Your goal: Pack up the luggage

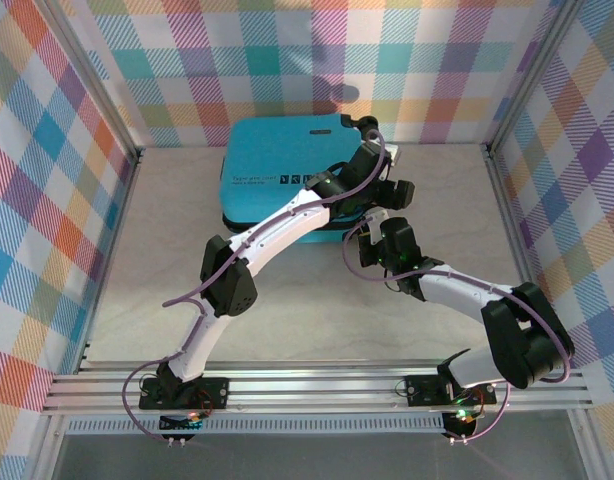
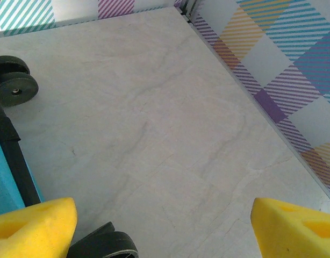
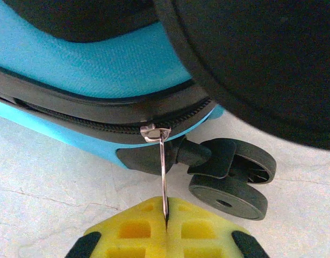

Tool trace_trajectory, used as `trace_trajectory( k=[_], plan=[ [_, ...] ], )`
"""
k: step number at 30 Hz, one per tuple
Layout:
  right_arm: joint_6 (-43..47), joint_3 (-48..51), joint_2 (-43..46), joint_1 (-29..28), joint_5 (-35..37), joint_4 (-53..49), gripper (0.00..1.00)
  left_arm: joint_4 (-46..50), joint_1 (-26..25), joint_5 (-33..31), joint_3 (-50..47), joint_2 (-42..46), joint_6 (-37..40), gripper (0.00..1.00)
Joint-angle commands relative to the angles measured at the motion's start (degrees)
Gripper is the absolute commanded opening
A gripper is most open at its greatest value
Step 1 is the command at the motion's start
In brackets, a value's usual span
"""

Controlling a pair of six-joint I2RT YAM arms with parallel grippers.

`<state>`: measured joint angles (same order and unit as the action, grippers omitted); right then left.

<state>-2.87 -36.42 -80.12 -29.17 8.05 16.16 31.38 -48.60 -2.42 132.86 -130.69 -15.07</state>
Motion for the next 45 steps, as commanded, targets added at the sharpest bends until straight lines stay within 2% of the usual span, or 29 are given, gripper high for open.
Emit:
trace_trajectory(
  k=[1,12,22,33,39,45],
  plan=[
    [0.0,-1.9,1.2,0.9,3.6,-0.6,0.0,8.3,1.3,-3.9,-1.0,-0.1,-3.0,0.84],
    [-2.1,-6.5,-2.5,5.5,8.5,-4.4,0.0,9.9,3.1,-5.6,-7.4,2.8,-4.2,0.84],
    [-1.4,-9.2,-6.7,9.6,6.9,0.0,0.0,8.9,3.7,-6.9,-13.2,6.8,-4.0,0.84],
    [0.0,-10.0,-7.9,10.6,3.4,2.6,0.0,9.2,5.0,-6.7,-18.4,9.1,-4.0,0.83],
    [0.2,-12.0,-9.0,12.2,-1.1,3.9,0.0,8.3,5.4,-5.5,-23.2,11.9,-4.4,0.83],
    [5.7,-11.7,-10.8,14.0,-12.7,11.6,0.0,7.7,5.4,-5.3,-28.1,15.1,-4.3,0.83]
  ],
)
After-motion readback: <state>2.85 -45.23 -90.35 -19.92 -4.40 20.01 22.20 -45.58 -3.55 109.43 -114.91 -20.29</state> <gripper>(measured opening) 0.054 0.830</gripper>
